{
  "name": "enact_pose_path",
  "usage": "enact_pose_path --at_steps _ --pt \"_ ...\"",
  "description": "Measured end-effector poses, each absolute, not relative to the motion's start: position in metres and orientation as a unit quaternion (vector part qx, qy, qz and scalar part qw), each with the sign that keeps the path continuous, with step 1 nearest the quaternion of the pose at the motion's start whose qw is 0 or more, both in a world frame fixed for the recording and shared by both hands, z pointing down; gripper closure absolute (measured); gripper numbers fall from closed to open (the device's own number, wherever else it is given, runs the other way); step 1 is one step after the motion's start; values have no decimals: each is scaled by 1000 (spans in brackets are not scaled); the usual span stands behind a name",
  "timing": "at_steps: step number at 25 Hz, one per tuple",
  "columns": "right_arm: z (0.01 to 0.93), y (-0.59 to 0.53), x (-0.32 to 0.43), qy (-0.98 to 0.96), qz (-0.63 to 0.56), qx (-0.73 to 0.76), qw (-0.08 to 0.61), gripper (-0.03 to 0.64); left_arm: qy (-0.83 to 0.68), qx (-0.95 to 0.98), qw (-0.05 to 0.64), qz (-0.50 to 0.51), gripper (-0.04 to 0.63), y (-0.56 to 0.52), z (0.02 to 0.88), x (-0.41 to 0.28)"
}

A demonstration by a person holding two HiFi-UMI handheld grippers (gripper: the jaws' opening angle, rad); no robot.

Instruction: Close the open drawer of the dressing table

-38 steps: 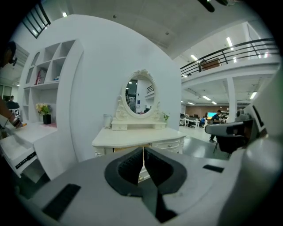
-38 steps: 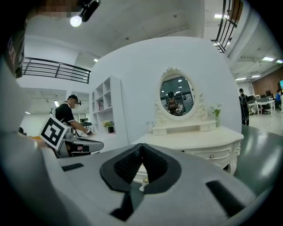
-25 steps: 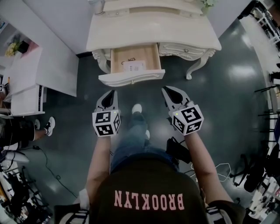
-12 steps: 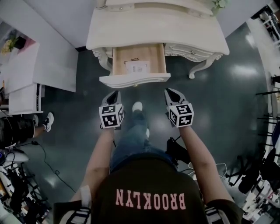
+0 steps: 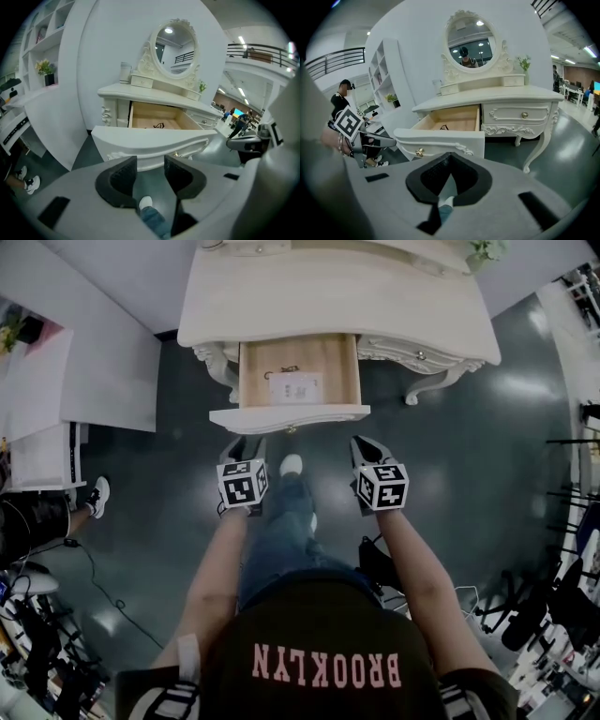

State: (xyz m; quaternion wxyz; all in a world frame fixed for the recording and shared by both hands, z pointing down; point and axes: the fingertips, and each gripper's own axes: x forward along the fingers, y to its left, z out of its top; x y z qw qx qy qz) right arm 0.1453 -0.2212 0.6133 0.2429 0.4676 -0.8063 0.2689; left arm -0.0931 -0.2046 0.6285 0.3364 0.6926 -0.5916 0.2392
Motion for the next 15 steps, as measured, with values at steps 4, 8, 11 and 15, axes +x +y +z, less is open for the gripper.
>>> enact_pose_path --at_steps 4,8,11,15 --pt "622 -231 145 -797 281 473 247 620 -595 684 344 244 433 -215 637 -95" --pt "629 -240 149 -788 293 481 250 620 -604 674 353 238 431 -224 639 -98" --pt "633 -246 154 -777 307 490 247 620 -607 670 355 238 431 -229 639 -98" --pt "635 -254 157 -766 321 501 243 620 -605 669 354 245 431 -241 639 -100"
